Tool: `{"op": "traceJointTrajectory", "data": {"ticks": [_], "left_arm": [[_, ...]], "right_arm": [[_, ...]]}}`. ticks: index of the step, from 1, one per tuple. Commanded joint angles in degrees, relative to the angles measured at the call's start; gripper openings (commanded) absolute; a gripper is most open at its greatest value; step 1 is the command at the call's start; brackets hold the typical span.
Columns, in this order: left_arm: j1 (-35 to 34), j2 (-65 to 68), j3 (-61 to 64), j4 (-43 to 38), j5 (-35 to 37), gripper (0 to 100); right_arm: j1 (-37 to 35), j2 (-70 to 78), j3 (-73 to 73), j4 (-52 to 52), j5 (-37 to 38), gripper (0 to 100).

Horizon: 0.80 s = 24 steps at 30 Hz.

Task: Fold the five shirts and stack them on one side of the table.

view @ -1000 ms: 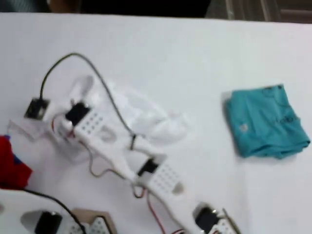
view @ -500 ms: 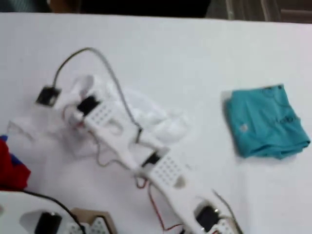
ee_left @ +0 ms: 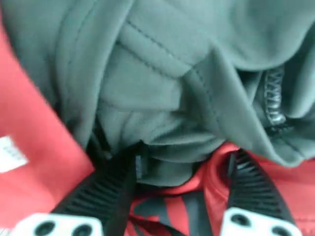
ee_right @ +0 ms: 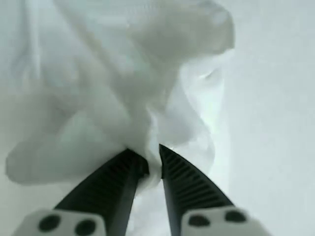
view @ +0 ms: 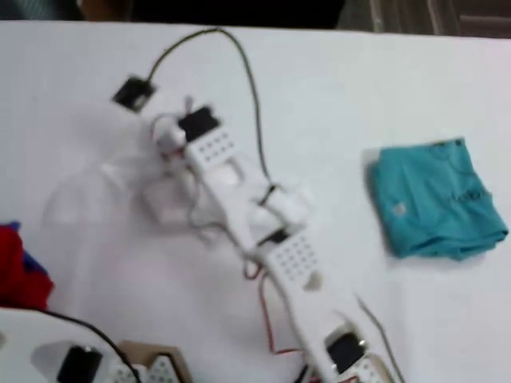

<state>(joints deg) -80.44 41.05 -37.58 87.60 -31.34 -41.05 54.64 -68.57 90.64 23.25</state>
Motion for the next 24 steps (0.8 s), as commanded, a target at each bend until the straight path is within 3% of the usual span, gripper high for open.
{"op": "traceJointTrajectory", "data": {"ticks": [1, 6, 10, 19, 24], "left_arm": [[0.79, 0.35, -0.75, -0.7, 0.0, 28], [0.7, 0.44, -0.75, -0.7, 0.0, 28], [0.62, 0.18, -0.75, -0.7, -0.09, 28], [0.7, 0.18, -0.75, -0.79, -0.18, 28], [0.88, 0.18, -0.75, -0.79, -0.09, 28]], "right_arm": [[-2.59, -1.19, -9.67, 4.97, -0.09, 11.8], [-3.21, -0.66, -14.59, 3.12, -0.18, 22.0], [-3.03, -0.66, -13.36, -1.01, -1.23, 21.9], [-3.3, -1.36, -12.92, -5.85, -13.98, 22.0], [-4.62, 3.74, -8.35, -4.44, -14.68, 22.1]]}}
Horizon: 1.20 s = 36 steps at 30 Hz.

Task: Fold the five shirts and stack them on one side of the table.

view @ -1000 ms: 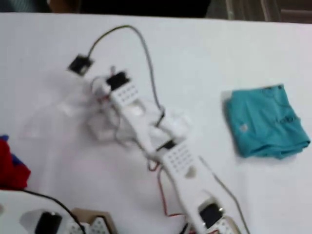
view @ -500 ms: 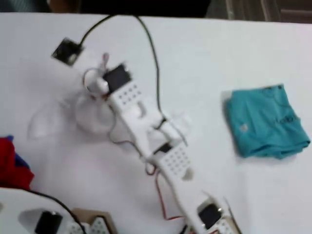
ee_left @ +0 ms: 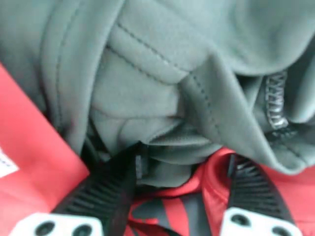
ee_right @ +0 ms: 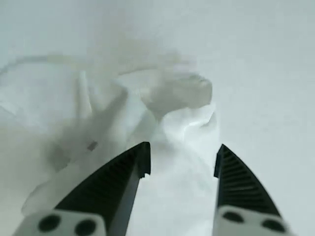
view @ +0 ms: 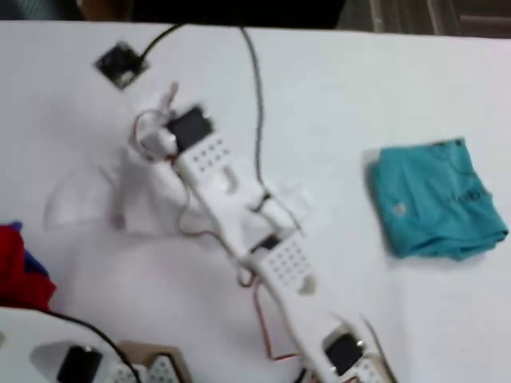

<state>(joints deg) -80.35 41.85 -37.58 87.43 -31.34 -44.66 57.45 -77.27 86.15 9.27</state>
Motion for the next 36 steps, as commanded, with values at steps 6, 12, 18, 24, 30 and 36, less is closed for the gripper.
{"op": "traceJointTrajectory", "data": {"ticks": [6, 12, 18, 24, 30, 36], "left_arm": [[0.7, -0.26, -0.75, -0.62, -0.18, 28], [0.7, -0.26, -0.75, -0.62, -0.09, 28], [0.7, -0.26, -0.75, -0.62, -0.09, 28], [0.7, -0.26, -0.75, -0.62, -0.09, 28], [0.53, -0.26, -0.75, -0.62, -0.35, 28], [0.7, -0.18, -0.75, -0.62, -0.35, 28]], "right_arm": [[-2.24, 2.77, -1.14, -1.01, -0.88, 22.2], [-4.09, 1.71, -3.87, -0.57, -0.88, 22.2], [-6.29, 2.24, -5.1, 0.84, -0.88, 22.2], [-6.55, 7.6, -5.45, 1.27, -0.7, 22.2], [-2.33, 8.92, -5.8, 1.1, -0.53, 21.7], [3.12, 3.38, -5.8, 1.45, -0.44, 2.6]]}}
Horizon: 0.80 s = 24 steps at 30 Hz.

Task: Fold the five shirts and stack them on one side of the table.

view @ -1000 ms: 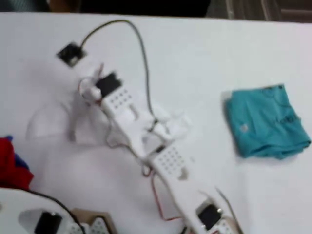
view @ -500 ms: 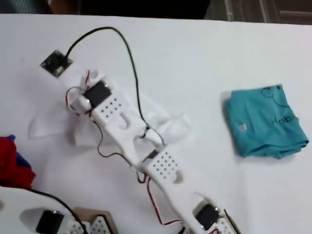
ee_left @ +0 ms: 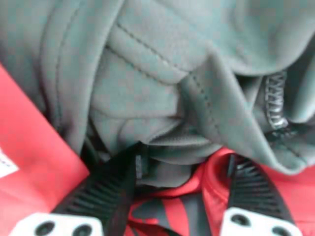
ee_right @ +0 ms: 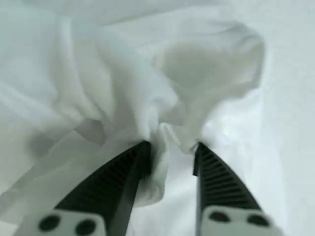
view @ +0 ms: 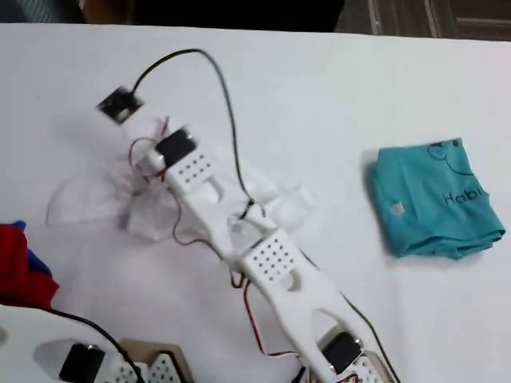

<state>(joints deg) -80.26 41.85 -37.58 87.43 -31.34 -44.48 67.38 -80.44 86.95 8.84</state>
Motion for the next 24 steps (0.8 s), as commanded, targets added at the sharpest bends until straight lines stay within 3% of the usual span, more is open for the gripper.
{"op": "traceJointTrajectory", "data": {"ticks": [1, 9, 12, 19, 24], "left_arm": [[0.62, -0.18, -0.75, -0.62, -0.26, 28], [1.93, -0.18, -0.75, -0.62, 0.0, 28], [3.43, -0.18, -0.75, -0.18, 0.0, 28], [10.81, -0.7, -0.75, 4.31, 0.0, 28], [18.29, -0.7, -1.45, 6.68, 2.11, 28]], "right_arm": [[3.82, -7.87, -2.64, 0.75, -0.09, 1.3], [8.84, -16.84, -2.64, 7.16, 0.62, 2.1], [10.51, -18.77, -2.46, 9.36, 5.8, 2.1], [14.64, -19.91, 2.29, 11.21, 14.07, 2.1], [15.87, -19.47, 11.43, 11.21, 15.03, 2.1]]}}
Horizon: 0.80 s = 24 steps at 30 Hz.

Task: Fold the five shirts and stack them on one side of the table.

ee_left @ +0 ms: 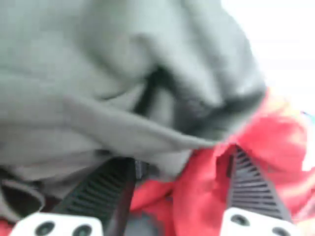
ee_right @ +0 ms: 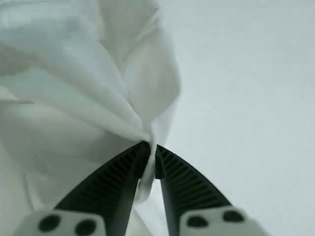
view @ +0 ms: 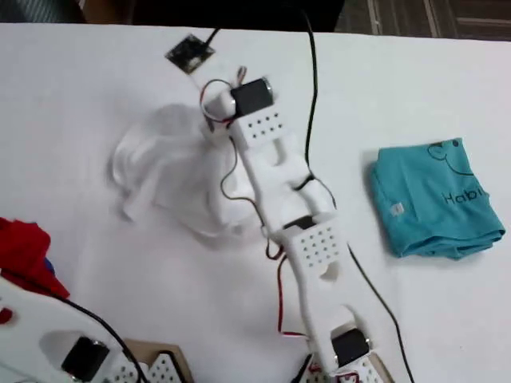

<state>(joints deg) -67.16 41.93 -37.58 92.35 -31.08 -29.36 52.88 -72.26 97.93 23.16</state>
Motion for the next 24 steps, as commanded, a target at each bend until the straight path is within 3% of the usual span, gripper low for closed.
{"op": "traceJointTrajectory", "data": {"ticks": [1, 9, 14, 24], "left_arm": [[6.68, -0.79, -2.51, 2.46, 3.25, 28], [20.57, -0.35, -15.6, 9.41, 11.78, 28], [28.13, -0.62, -15.6, 9.49, 16.09, 28], [38.51, 2.64, -7.43, 9.14, 20.04, 28]], "right_arm": [[0.57, -4.97, 5.19, 0.22, 0.7, 2.2], [-3.65, -5.76, 12.66, 0.13, 0.79, 4.8], [-3.21, -9.98, 12.75, 0.13, 0.35, 14.6], [-3.03, -17.63, 13.01, -4.79, 0.35, 15.2]]}}
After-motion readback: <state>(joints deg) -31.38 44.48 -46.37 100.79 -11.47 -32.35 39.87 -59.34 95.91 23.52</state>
